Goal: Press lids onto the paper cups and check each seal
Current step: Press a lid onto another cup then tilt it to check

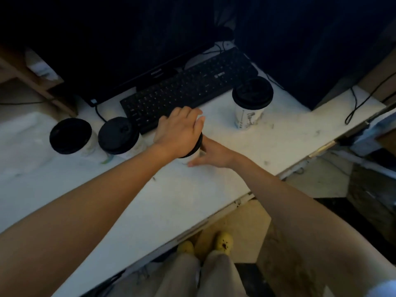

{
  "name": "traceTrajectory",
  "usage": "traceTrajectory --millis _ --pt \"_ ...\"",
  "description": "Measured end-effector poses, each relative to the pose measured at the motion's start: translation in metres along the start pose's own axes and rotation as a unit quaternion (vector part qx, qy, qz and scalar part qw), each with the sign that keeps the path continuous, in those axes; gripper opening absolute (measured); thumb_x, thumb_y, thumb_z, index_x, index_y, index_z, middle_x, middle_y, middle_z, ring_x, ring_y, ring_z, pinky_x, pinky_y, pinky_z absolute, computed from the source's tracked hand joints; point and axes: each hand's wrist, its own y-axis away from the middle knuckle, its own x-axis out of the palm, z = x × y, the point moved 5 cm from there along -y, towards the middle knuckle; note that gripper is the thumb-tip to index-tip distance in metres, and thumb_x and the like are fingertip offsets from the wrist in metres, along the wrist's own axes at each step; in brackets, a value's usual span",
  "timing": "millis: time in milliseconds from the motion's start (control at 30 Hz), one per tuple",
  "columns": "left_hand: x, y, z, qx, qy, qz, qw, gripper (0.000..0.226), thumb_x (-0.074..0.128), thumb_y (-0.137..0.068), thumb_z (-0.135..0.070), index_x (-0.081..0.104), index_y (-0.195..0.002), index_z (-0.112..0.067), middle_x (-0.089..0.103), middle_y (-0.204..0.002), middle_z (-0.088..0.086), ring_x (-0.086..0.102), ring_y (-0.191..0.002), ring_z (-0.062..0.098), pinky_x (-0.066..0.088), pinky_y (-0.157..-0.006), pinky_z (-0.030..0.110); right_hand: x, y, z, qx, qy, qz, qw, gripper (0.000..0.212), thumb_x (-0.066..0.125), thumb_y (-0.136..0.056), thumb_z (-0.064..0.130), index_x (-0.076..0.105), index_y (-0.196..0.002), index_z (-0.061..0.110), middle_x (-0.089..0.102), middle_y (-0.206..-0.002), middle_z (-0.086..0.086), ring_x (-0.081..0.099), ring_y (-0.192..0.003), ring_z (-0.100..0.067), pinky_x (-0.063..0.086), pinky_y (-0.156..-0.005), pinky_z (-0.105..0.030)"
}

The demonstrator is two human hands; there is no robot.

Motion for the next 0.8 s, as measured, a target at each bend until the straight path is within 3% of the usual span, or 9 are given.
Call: traceTrajectory --millis 167,400,467,533,600,700,800 --pt "0.0 0.0 0.0 -0.004 -0.016 -0.004 1.0 0.044 0.018 -0.099 -0.038 0.042 -0.132 -0.023 0.047 -0.134 0.0 0.039 -0.124 0.021 0.033 -0.096 0.043 0.0 -0.006 -0.012 -0.021 -0.024 -0.011 0.999 0.094 0.079 -0.072 0.019 0.02 -0.145 0.017 0.036 -0.148 -0.003 0.036 -0.133 -0.011 0.034 -0.109 -0.026" --pt "-0.01 0.0 0.001 0.081 0.0 0.033 0.996 0.052 0.018 -0.098 -0.045 0.023 -0.146 -0.026 0.031 -0.149 0.002 0.023 -0.138 0.019 0.02 -0.11 0.043 0.012 0.002 -0.012 -0.039 -0.072 -0.157 0.984 0.083 0.081 -0.069 0.017 0.033 -0.137 0.017 0.048 -0.129 0.007 0.046 -0.119 -0.005 0.042 -0.096 -0.019" --pt "-0.013 0.001 0.007 0.035 -0.015 0.008 0.999 0.055 0.019 -0.097 -0.047 0.023 -0.147 -0.023 0.031 -0.149 0.006 0.024 -0.138 0.024 0.021 -0.109 0.047 0.02 0.007 -0.007 -0.064 -0.098 -0.25 0.961 0.076 0.081 -0.069 0.012 0.038 -0.132 0.017 0.05 -0.123 0.01 0.048 -0.112 0.003 0.043 -0.093 -0.014" --pt "-0.01 0.002 0.012 -0.062 0.033 0.01 0.997 0.055 0.018 -0.098 -0.047 0.028 -0.145 -0.021 0.036 -0.147 0.009 0.028 -0.136 0.029 0.025 -0.106 0.05 0.034 0.012 0.002 -0.113 -0.121 -0.335 0.927 0.071 0.079 -0.069 0.004 0.04 -0.127 0.019 0.05 -0.119 0.016 0.048 -0.107 0.017 0.039 -0.09 -0.004" --pt "-0.004 0.003 0.012 -0.085 0.043 0.014 0.995 0.052 0.017 -0.098 -0.046 0.033 -0.142 -0.021 0.04 -0.144 0.008 0.033 -0.133 0.028 0.028 -0.104 0.049 0.051 0.013 0.006 -0.138 -0.133 -0.374 0.907 0.069 0.076 -0.071 -0.001 0.04 -0.125 0.02 0.05 -0.119 0.016 0.047 -0.109 0.018 0.038 -0.091 -0.004" --pt "-0.007 0.003 0.016 -0.009 0.03 0.011 0.999 0.048 0.021 -0.099 -0.043 0.037 -0.14 -0.024 0.043 -0.143 0.003 0.035 -0.131 0.023 0.03 -0.104 0.044 0.05 0.009 -0.003 -0.103 -0.124 -0.351 0.923 0.07 0.075 -0.071 0.002 0.038 -0.128 0.014 0.047 -0.118 0.015 0.048 -0.108 0.012 0.041 -0.089 -0.012" --pt "-0.007 0.003 0.02 0.065 0.023 0.048 0.996 0.046 0.023 -0.099 -0.041 0.036 -0.14 -0.027 0.042 -0.144 0.0 0.035 -0.133 0.019 0.03 -0.105 0.041 0.031 0.001 -0.014 -0.071 -0.117 -0.228 0.964 0.077 0.075 -0.073 0.003 0.033 -0.137 0.009 0.046 -0.13 0.003 0.047 -0.117 -0.005 0.041 -0.09 -0.014"
